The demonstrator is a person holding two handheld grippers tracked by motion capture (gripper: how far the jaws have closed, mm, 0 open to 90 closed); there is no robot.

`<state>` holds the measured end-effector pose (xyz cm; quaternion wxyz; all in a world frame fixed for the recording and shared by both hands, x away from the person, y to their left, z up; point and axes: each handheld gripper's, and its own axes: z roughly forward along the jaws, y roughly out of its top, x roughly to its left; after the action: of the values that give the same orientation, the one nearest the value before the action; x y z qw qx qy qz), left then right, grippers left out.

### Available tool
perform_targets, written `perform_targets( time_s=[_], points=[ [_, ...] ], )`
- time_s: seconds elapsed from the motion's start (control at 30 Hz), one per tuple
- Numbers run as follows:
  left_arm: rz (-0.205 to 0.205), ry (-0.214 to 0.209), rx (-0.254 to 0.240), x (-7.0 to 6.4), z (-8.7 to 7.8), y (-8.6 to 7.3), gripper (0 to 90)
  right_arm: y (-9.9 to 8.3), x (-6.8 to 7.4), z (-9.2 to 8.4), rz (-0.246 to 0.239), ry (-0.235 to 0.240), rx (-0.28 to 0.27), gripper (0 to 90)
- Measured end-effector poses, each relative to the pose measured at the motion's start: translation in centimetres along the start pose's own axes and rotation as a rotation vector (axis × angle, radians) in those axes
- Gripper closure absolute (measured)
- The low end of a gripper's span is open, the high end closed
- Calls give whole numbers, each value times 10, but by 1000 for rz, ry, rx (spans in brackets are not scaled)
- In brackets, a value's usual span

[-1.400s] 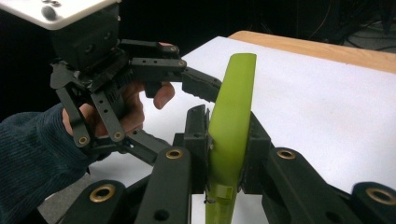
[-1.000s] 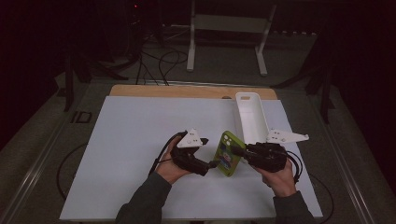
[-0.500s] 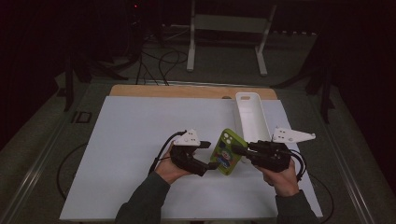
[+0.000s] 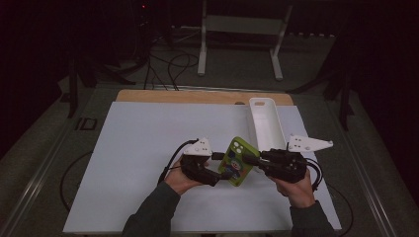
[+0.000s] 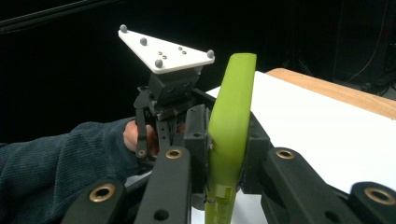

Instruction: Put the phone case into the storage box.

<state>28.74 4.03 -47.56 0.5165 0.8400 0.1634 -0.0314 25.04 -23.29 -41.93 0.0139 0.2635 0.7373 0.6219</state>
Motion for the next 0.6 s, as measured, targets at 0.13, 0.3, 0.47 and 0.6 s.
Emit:
perform_targets(
  time_s=[0.13,0.3,0.47,0.6],
  points=[
    [2,-7,3,0,0,0,337,0,0,0,1,4,-1,778],
    [8,-34,13,-1,3,-1,378,0,0,0,3,18,-9,778],
    [10,-49,18,-2,4,-1,411,-1,-1,2,9,29,-16,778],
    [17,-41,21,-3,2,0,455,-1,-1,2,7,31,-20,778]
  ],
)
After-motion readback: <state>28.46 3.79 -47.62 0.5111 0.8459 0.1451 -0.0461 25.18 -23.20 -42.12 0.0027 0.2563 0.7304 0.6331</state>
